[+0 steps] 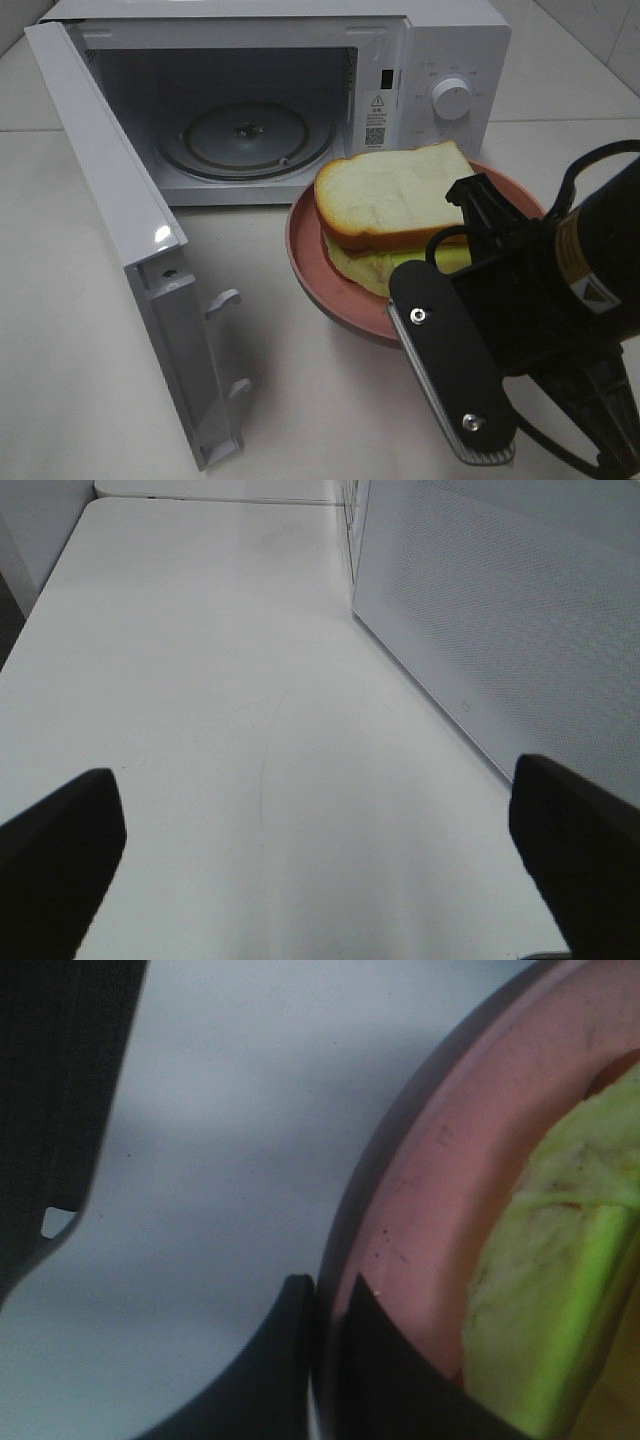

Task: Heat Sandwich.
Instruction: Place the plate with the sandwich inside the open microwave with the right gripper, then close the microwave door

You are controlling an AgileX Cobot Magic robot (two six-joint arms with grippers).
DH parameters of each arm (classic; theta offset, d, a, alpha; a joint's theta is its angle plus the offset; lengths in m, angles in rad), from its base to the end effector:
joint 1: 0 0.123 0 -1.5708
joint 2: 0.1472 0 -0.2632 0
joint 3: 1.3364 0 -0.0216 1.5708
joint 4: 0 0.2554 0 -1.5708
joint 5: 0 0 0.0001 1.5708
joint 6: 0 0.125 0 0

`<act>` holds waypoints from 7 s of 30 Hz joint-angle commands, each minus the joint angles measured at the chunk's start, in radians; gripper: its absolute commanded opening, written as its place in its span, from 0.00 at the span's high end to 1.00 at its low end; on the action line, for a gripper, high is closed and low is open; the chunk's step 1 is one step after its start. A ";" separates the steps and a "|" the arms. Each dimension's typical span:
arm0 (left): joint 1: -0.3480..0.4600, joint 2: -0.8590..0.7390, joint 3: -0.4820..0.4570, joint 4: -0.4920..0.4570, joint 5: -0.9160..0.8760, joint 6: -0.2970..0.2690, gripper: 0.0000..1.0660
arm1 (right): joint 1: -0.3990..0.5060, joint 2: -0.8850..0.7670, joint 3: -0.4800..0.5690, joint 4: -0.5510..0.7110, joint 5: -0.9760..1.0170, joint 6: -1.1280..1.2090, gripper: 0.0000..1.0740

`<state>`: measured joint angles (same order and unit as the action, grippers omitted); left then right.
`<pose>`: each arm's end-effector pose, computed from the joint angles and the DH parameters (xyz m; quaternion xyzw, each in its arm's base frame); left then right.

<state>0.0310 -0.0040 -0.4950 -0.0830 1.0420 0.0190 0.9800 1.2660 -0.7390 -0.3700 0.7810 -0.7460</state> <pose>0.0525 -0.0073 0.2650 -0.0039 0.8478 -0.0282 0.5295 0.1625 0.1851 0.1817 -0.8044 0.5487 -0.1293 0.1875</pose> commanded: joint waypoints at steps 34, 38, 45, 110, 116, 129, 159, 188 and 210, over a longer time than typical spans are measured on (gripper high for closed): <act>0.003 -0.023 0.001 -0.005 -0.006 0.002 0.05 | -0.255 0.132 -0.074 0.270 -0.257 -0.672 0.98; 0.003 -0.023 0.001 -0.005 -0.006 0.002 0.05 | -0.244 0.195 -0.127 0.271 -0.257 -0.674 0.98; 0.003 -0.023 0.001 -0.005 -0.006 0.002 0.05 | -0.244 0.316 -0.226 0.298 -0.260 -0.701 0.98; 0.003 -0.023 0.001 -0.005 -0.006 0.002 0.05 | -0.282 1.062 -1.245 0.130 -0.016 -0.319 0.97; 0.003 -0.023 0.001 -0.005 -0.006 0.002 0.05 | -0.303 1.099 -1.291 0.127 -0.015 -0.316 0.97; 0.003 -0.023 0.001 -0.005 -0.006 0.002 0.05 | -0.317 1.134 -1.307 0.152 -0.019 -0.301 0.94; 0.003 -0.023 0.001 -0.005 -0.006 0.002 0.05 | -0.317 1.036 -1.191 0.196 -0.105 -0.244 0.20; 0.003 -0.023 0.001 -0.005 -0.006 0.002 0.05 | -0.315 0.552 -0.459 0.189 -0.436 -0.239 0.28; 0.003 -0.023 0.001 -0.005 -0.006 0.002 0.05 | -0.314 0.161 -0.059 0.193 -0.412 0.273 0.29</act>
<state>0.0310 -0.0040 -0.4950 -0.0830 1.0420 0.0190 0.6630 1.4580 -0.8220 -0.1830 0.3520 -0.5350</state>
